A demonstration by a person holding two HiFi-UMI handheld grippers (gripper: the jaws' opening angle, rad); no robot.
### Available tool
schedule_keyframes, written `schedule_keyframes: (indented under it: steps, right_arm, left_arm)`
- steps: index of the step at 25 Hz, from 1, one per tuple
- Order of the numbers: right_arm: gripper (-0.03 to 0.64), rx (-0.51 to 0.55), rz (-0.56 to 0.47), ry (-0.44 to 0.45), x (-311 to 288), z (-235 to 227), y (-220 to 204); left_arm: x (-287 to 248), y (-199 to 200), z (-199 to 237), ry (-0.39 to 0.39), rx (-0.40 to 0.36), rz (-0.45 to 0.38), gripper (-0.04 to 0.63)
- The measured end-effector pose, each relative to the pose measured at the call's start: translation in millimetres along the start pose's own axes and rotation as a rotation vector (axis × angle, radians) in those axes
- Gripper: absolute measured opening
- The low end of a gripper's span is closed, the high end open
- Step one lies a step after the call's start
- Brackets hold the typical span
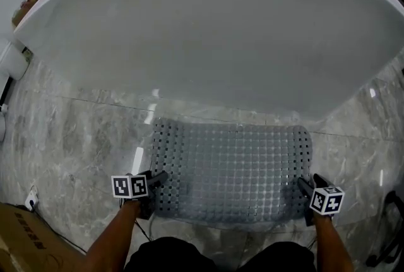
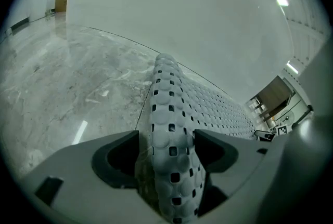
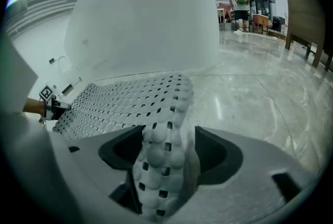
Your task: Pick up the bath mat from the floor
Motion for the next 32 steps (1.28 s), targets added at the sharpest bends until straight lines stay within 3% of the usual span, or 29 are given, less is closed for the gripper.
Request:
schedule_keyframes:
  steps: [7, 8, 18, 24, 32]
  right_arm:
    - [0.288, 0.008, 0.019, 0.003, -11, 10, -5]
    - [0.282, 0.003, 0.013, 0.003, -11, 10, -5]
    - [0.141, 0.035, -0.038, 0.061, 0, 31, 1]
    - [0.067, 0.053, -0.079, 0.125, 19, 51, 9]
    - [0.055, 0.061, -0.165, 0.193, 57, 75, 18]
  left_arm:
    - [-2, -1, -3, 0.030, -0.014, -0.001, 0.300]
    - [-2, -1, -5, 0.035, -0.016, -0.005, 0.257]
    - [6, -1, -21, 0.029, -0.057, -0.051, 0.173]
    - [26, 9, -46, 0.081, -0.170, -0.075, 0.115]
    - [61, 18, -78, 0.036, -0.245, -0.143, 0.098]
Point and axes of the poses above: the fingertips, and each gripper's own axes: x backward along the fingers, z to its left, y out of its top, the point moved 5 cm from there along x, backward along the fingers, and after that the axes turned 12 degrees about z, right-handed, at the moved point
